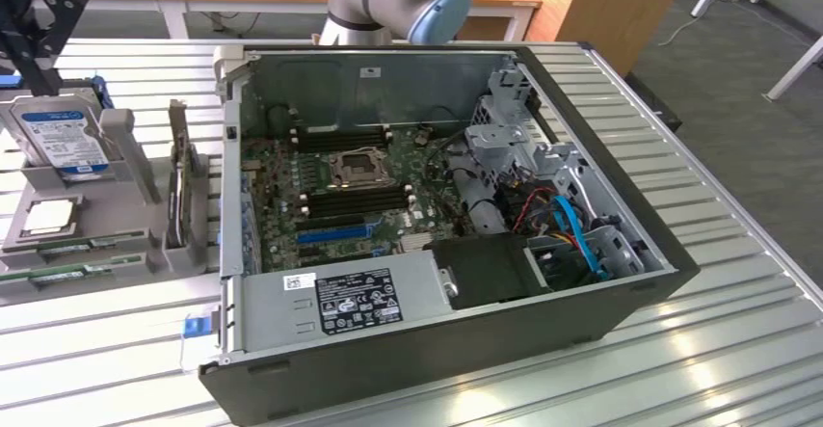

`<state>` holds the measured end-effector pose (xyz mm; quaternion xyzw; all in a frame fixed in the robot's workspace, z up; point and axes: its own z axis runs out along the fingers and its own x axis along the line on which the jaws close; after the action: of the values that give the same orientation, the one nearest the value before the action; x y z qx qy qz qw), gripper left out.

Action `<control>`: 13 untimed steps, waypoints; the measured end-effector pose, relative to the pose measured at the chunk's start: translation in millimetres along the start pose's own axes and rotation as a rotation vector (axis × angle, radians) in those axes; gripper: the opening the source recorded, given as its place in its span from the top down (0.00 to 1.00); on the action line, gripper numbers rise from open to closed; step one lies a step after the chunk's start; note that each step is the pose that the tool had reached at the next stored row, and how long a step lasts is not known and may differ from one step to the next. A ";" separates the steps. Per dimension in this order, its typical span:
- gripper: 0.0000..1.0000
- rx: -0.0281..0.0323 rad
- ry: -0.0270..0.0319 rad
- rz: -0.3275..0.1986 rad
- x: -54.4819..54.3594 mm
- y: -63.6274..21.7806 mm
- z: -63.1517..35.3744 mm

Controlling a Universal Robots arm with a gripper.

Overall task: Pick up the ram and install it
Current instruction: 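Reach for the ram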

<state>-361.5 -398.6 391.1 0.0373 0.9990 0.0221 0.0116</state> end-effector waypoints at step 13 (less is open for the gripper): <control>0.90 0.0000 0.0000 0.000 19.2 -1.4 -0.4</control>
<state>-380.7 -398.7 391.0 0.0372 0.9990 0.0221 0.0116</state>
